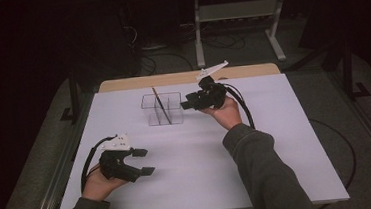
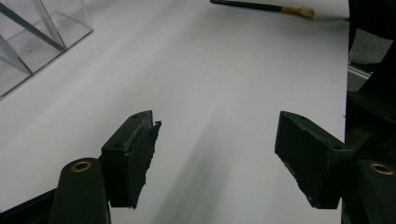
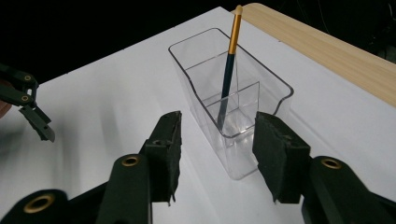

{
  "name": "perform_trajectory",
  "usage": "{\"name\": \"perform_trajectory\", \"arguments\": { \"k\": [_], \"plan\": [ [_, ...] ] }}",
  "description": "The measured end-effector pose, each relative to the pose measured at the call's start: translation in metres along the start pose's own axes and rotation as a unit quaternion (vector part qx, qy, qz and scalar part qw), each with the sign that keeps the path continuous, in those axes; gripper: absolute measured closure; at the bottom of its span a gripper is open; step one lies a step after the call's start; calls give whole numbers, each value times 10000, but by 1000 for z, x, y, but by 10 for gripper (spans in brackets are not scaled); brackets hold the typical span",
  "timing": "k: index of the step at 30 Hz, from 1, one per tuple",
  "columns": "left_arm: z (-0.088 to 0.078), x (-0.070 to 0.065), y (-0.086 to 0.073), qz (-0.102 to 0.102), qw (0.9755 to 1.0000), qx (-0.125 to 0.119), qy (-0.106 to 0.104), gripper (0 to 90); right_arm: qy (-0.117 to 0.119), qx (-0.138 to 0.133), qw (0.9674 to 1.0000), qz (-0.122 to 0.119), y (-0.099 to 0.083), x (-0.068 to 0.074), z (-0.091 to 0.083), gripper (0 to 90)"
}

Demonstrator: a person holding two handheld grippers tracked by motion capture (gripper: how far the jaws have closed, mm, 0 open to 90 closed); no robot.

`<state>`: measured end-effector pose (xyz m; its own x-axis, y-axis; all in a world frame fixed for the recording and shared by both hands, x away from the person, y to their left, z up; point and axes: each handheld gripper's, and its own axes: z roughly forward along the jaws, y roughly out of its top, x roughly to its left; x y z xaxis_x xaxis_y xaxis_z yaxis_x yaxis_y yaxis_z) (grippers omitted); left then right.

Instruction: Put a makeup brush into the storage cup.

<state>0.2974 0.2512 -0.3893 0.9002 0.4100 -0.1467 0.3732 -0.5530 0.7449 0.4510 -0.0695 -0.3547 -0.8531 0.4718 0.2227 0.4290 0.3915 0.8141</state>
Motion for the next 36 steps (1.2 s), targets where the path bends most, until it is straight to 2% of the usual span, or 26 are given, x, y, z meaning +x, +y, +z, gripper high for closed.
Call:
{"name": "perform_trajectory", "arguments": {
  "k": [2,11,15,19,20,25,26,36],
  "plan": [
    [0,0,0,-18,10000,-4,7,281,-9,33,10000,19,-1,1,-2,482],
    [-1,0,2,138,9999,9,17,279,-45,86,9999,35,-9,5,-16,392],
    [-1,0,2,118,9999,8,30,277,-55,116,9999,40,-12,7,-21,368],
    [-3,0,2,151,9999,-12,47,277,-134,207,9997,-48,-15,9,-25,339],
    [-3,1,2,146,9999,-17,43,276,-110,193,9997,20,-15,11,-26,332],
    [-3,1,1,137,9999,-61,20,271,-98,262,9996,39,-20,11,-32,317],
    [-3,1,1,65,9999,-101,18,271,-100,263,9996,55,-21,11,-33,318],
    [-4,0,1,71,9999,-117,41,263,-230,224,9992,249,-35,10,-48,301]
  ]
}}
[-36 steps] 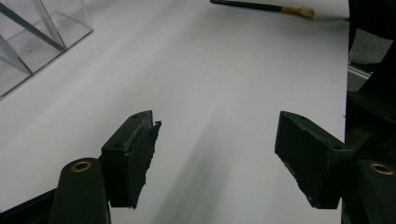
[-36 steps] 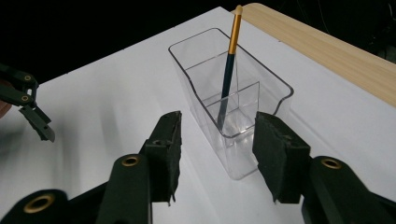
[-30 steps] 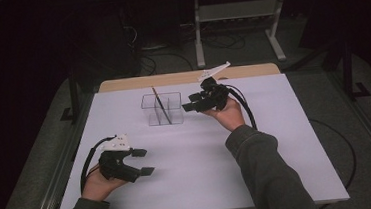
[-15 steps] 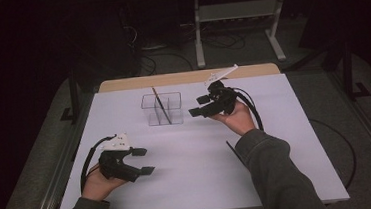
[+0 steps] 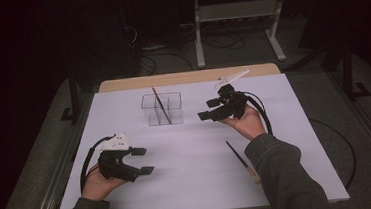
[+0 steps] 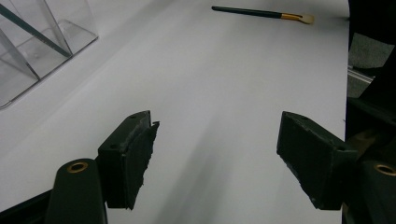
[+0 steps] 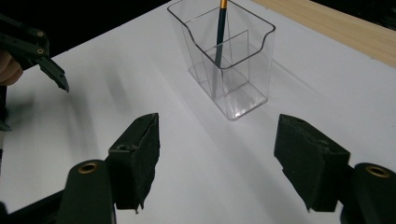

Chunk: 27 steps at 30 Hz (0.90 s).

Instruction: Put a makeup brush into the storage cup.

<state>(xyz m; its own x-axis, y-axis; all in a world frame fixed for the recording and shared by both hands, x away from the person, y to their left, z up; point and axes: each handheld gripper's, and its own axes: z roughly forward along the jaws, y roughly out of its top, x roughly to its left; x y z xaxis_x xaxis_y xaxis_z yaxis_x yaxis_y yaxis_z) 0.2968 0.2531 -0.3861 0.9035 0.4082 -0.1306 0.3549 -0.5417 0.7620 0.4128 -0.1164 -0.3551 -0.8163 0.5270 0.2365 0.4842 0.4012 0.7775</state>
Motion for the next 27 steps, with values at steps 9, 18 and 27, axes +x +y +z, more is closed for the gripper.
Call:
{"name": "perform_trajectory", "arguments": {
  "k": [9,18,27],
  "plan": [
    [0,-2,0,-33,10000,12,58,253,-29,46,10000,-14,-4,6,-12,304],
    [1,-3,0,-10,10000,7,57,249,-131,148,9998,-36,-10,11,-27,309],
    [-2,-3,-1,-48,9999,-33,83,240,-225,217,9995,-20,-16,13,-38,310]
  ]
}}
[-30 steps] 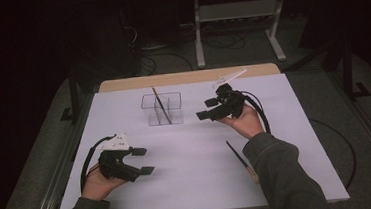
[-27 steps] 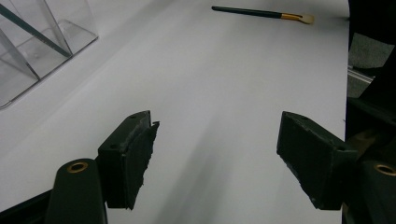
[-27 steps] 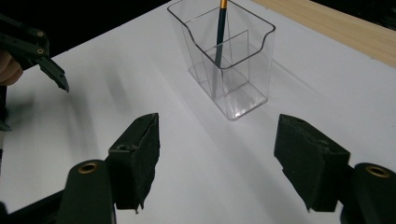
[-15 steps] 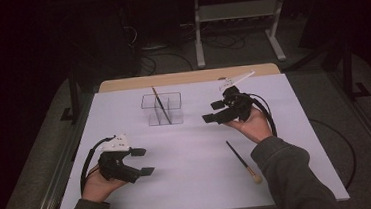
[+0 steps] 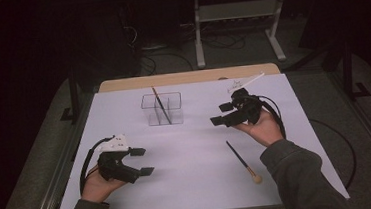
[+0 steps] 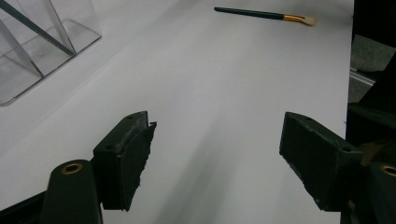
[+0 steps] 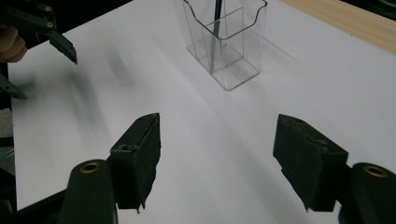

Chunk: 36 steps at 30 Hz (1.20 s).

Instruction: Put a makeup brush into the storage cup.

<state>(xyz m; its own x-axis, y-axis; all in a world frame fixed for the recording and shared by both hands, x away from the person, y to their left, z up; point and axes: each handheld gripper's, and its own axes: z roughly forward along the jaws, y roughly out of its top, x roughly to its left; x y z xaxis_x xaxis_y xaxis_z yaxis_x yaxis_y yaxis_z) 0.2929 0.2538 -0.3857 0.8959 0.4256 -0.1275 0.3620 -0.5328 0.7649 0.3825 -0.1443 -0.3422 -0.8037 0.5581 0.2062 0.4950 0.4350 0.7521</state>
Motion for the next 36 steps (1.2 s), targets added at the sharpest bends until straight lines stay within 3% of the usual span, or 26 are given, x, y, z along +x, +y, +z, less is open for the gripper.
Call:
{"name": "perform_trajectory", "arguments": {
  "k": [20,28,36],
  "plan": [
    [0,1,-1,-13,10000,-6,62,236,11,295,9995,126,-25,5,-9,334],
    [1,2,-1,-35,9999,-3,125,234,-114,463,9985,265,-35,5,-8,337],
    [1,0,0,28,9998,-83,164,226,-214,457,9984,265,-47,7,-16,359]
  ]
}}
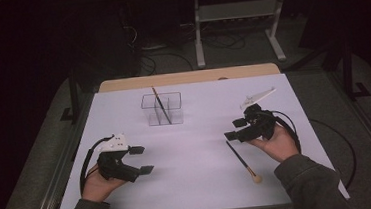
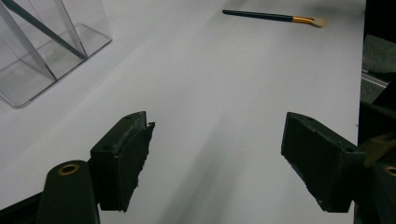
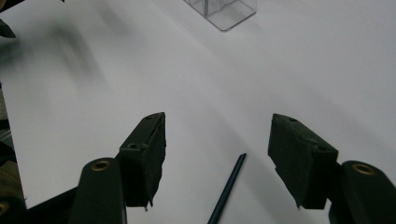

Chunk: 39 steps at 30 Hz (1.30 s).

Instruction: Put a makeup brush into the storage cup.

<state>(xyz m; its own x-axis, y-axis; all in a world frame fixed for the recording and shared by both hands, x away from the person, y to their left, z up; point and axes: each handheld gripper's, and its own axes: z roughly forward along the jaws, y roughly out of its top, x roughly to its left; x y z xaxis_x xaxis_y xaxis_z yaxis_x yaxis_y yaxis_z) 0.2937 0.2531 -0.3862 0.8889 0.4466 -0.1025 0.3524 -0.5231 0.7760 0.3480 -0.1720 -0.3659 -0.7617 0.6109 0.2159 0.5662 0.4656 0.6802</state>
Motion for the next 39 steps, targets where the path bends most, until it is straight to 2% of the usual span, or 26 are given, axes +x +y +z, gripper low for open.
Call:
{"name": "perform_trajectory", "arguments": {
  "k": [14,19,25,36,37,38,39],
  "plan": [
    [3,0,0,-11,10000,-14,-17,212,-19,103,9998,176,-19,0,1,355],
    [2,0,1,-39,10000,-27,17,212,-9,134,9998,138,-24,0,2,361],
    [2,0,1,-40,10000,-50,6,212,15,158,9995,258,-34,3,0,384],
    [1,1,1,-26,10000,-58,18,214,-48,214,9994,282,-45,3,-2,389],
    [2,1,1,-29,10000,-64,15,214,-48,230,9991,342,-46,4,-3,391],
    [2,1,1,-32,10000,-64,16,215,-59,233,9994,266,-47,3,-3,393],
    [2,1,1,-35,10000,-64,17,215,-73,263,9991,325,-48,4,-3,396]
  ]
}}
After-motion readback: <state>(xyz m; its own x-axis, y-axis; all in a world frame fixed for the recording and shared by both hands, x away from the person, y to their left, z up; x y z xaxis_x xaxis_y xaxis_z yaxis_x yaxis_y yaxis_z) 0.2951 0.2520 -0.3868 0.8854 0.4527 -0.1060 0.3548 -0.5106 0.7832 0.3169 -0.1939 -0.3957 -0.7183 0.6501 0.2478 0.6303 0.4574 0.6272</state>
